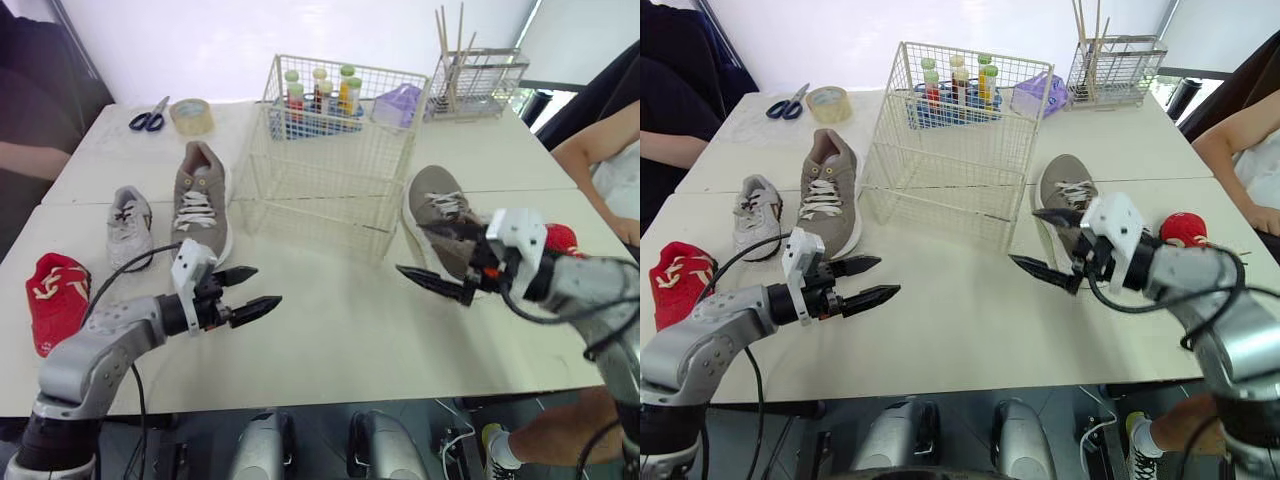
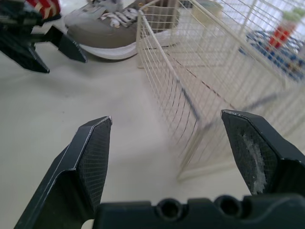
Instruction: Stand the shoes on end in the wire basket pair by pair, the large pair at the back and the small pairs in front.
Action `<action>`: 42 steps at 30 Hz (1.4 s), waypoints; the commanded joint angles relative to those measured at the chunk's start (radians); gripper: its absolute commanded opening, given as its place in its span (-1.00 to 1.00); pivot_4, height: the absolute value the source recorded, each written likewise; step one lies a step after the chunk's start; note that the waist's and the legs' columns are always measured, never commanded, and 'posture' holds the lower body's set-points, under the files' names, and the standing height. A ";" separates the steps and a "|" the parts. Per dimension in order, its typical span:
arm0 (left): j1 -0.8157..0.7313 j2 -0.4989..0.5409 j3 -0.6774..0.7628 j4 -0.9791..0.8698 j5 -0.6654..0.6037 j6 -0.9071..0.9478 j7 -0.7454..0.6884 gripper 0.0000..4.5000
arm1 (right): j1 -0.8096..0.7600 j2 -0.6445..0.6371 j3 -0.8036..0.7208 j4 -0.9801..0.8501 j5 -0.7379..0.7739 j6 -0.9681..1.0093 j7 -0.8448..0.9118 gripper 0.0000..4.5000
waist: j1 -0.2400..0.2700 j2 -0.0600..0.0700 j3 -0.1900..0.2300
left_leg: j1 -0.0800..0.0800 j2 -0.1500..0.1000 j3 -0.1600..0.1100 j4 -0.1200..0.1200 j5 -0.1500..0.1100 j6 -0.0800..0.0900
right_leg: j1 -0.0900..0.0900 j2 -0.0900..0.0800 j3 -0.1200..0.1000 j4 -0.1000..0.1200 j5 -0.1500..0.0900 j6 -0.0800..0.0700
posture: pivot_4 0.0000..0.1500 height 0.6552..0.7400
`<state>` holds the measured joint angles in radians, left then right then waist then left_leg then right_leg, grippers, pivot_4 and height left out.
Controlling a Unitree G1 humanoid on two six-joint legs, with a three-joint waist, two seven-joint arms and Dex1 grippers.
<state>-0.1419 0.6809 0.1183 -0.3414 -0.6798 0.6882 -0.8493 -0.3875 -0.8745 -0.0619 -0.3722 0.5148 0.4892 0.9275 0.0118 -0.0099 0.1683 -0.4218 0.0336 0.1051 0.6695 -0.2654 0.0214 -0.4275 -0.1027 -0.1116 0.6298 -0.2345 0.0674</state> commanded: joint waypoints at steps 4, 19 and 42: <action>-0.117 0.057 0.026 -0.012 -0.027 -0.021 -0.080 0.97 | -0.323 0.068 0.192 0.288 -0.142 -0.029 0.113 0.76 | -0.001 0.000 0.000 | 0.000 0.000 0.000 0.000 0.000 0.000 | 0.000 0.000 0.000 0.001 0.002 0.003 | 1.00 1.00; -0.161 0.062 0.041 -0.013 -0.014 -0.055 -0.088 0.97 | -0.586 0.174 0.441 0.588 -0.425 -0.060 0.285 0.76 | -0.001 0.000 0.000 | -0.001 0.000 0.001 0.001 0.004 -0.007 | 0.000 0.000 0.000 0.002 0.002 0.004 | 1.00 1.00; -0.241 0.096 0.069 0.063 0.008 -0.087 -0.084 1.00 | -0.597 0.120 0.449 0.593 -0.616 -0.255 0.364 -0.99 | -0.015 0.001 0.001 | -0.001 0.000 0.002 0.001 0.005 -0.008 | -0.001 0.000 -0.001 0.002 0.002 0.004 | 1.00 1.00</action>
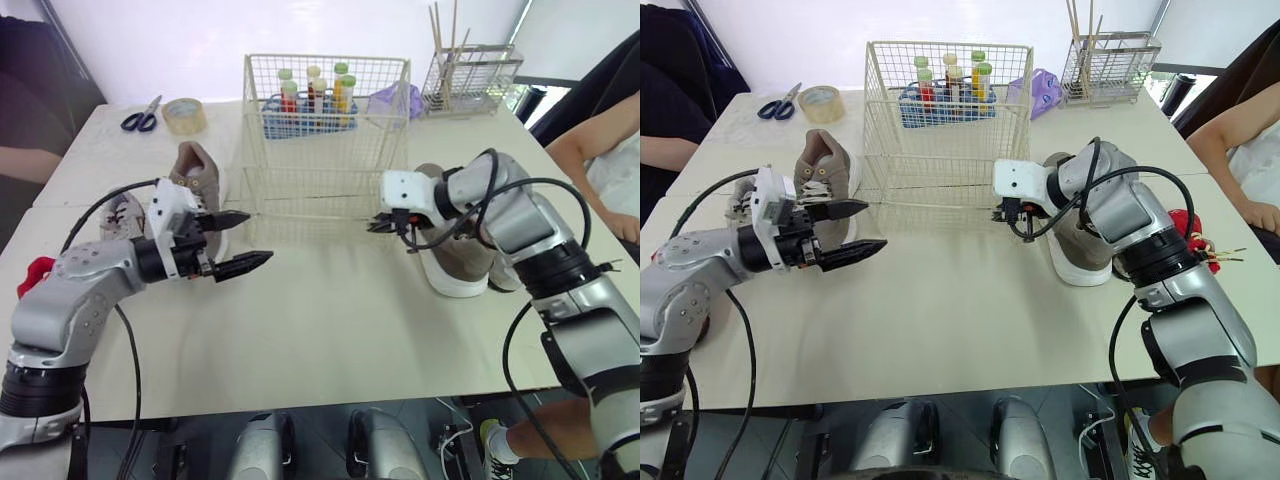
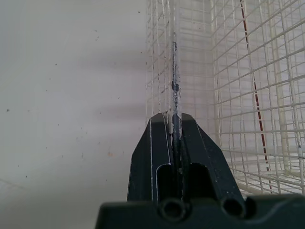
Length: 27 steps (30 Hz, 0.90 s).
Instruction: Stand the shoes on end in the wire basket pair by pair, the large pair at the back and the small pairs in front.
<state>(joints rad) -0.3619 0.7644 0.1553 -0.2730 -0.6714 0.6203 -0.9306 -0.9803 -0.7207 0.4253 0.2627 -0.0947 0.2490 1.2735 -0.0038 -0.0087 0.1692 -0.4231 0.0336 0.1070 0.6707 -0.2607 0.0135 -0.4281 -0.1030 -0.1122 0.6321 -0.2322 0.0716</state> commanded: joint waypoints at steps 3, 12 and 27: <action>-0.024 0.014 0.028 -0.003 0.008 -0.022 -0.004 1.00 | 0.007 -0.057 -0.059 -0.084 0.030 0.010 0.067 -0.99 | 0.000 0.000 0.000 | 0.000 0.000 0.000 0.000 0.000 0.000 | 0.000 0.000 0.000 0.000 0.000 0.000 | 1.00 1.00; -0.033 0.013 0.030 0.002 0.010 -0.021 -0.003 1.00 | 0.068 -0.091 -0.105 -0.256 0.142 0.100 0.166 -0.99 | -0.008 0.001 0.001 | 0.000 0.000 0.000 0.000 0.000 0.000 | -0.001 0.000 0.000 0.000 0.000 0.000 | 1.00 1.00; -0.035 0.065 0.075 0.009 -0.018 0.001 -0.048 1.00 | 0.126 -0.098 -0.129 -0.433 0.226 0.219 0.203 -0.99 | -0.009 0.001 0.002 | 0.000 0.000 0.000 0.000 0.000 0.000 | -0.001 0.000 0.000 0.000 0.000 0.000 | 1.00 1.00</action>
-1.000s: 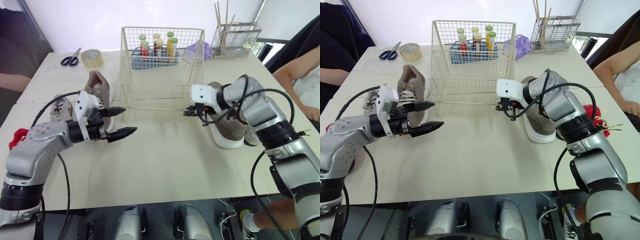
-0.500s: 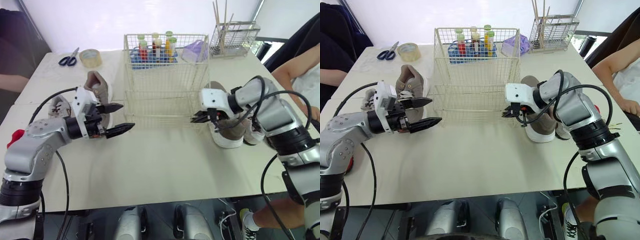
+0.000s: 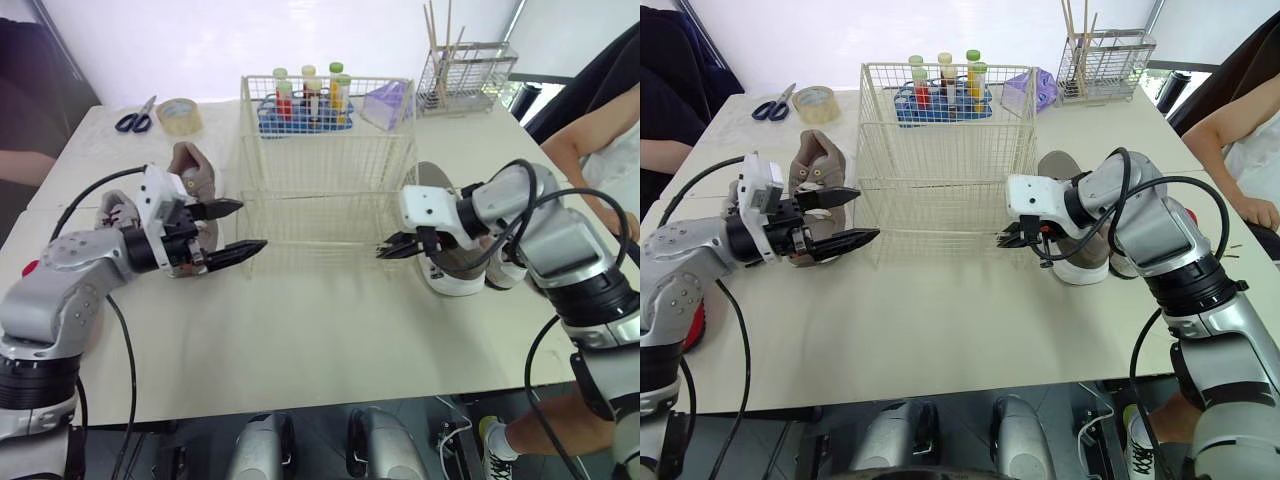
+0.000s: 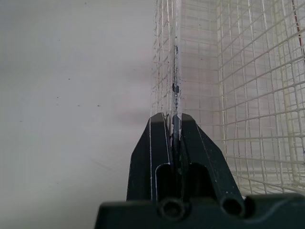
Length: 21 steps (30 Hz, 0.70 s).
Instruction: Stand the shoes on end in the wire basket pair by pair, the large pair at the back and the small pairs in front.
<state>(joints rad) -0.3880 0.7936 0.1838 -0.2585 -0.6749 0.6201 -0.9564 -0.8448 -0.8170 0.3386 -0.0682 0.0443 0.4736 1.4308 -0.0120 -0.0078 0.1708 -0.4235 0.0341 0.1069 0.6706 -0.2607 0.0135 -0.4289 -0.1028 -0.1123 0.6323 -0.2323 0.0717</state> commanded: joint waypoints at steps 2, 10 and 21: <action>-0.012 0.055 0.058 -0.001 -0.023 0.001 -0.038 1.00 | -0.003 -0.008 -0.044 -0.121 0.093 0.002 0.047 -0.99 | -0.002 0.000 0.000 | 0.000 0.000 0.000 0.000 0.000 0.000 | 0.000 0.000 0.000 0.000 0.000 0.000 | 1.00 1.00; 0.006 0.151 0.114 -0.003 -0.033 -0.009 -0.119 1.00 | 0.043 -0.024 -0.048 -0.184 0.116 0.043 0.026 -0.99 | -0.001 0.000 0.000 | 0.000 0.000 0.000 0.000 0.000 0.000 | 0.000 0.000 0.000 0.000 0.000 0.000 | 1.00 1.00; -0.016 0.127 0.099 -0.032 -0.063 0.001 -0.095 1.00 | 0.055 -0.008 -0.045 -0.228 0.142 0.155 -0.031 -0.99 | -0.001 0.000 0.000 | 0.000 0.000 0.000 0.000 0.000 0.000 | 0.000 0.000 0.000 0.000 0.000 0.000 | 1.00 1.00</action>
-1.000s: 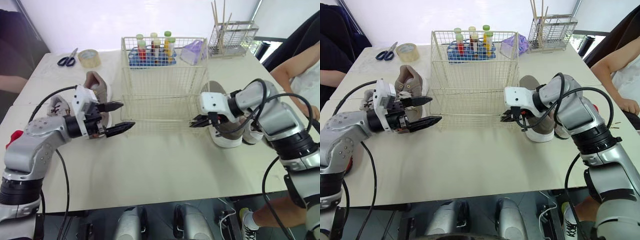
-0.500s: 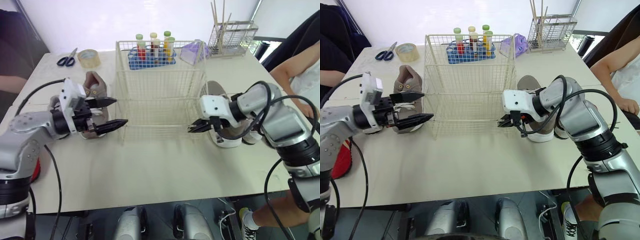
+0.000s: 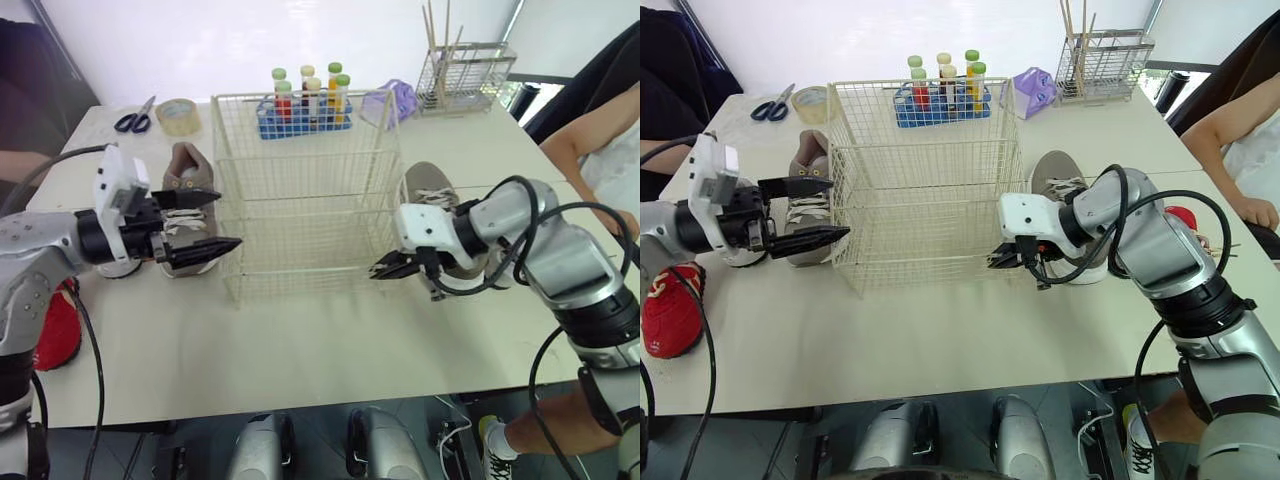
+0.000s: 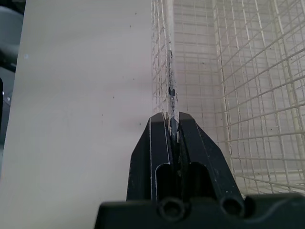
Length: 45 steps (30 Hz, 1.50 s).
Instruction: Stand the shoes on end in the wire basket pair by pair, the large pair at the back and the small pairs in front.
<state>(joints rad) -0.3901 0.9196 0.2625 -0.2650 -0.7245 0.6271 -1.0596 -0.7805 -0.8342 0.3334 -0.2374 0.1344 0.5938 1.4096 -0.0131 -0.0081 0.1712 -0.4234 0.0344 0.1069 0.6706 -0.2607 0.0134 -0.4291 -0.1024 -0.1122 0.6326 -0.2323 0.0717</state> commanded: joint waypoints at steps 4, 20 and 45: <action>-0.019 -0.009 0.018 -0.021 -0.015 -0.011 0.014 1.00 | 0.006 0.007 -0.048 -0.099 0.073 0.083 -0.045 -0.99 | 0.001 0.000 0.000 | 0.000 0.000 0.000 0.000 0.000 0.000 | 0.000 0.000 0.000 0.000 0.000 0.000 | 1.00 1.00; -0.056 -0.053 -0.014 0.001 -0.012 -0.023 0.011 1.00 | 0.026 -0.014 -0.289 -0.190 0.247 0.188 -0.191 0.99 | 0.005 0.000 0.000 | 0.000 0.000 0.000 0.001 0.000 0.000 | 0.000 0.000 0.000 0.000 0.000 0.000 | 1.00 1.00; -0.373 -0.188 -0.204 0.248 0.070 -0.094 -0.180 1.00 | 0.582 0.396 -0.924 -0.798 0.275 0.814 -1.127 0.99 | 0.022 0.000 0.000 | -0.003 0.000 -0.001 0.010 -0.005 0.008 | 0.001 0.000 0.001 0.002 0.000 0.000 | 1.00 1.00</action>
<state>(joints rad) -0.7357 0.7303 0.0506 -0.0097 -0.6586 0.5538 -1.2366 -0.2038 -0.4496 -0.5938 -0.9903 0.4299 1.4583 0.3119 0.0092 -0.0078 0.1707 -0.4261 0.0340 0.1055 0.6803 -0.2658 0.0220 -0.4277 -0.1021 -0.1116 0.6351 -0.2324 0.0721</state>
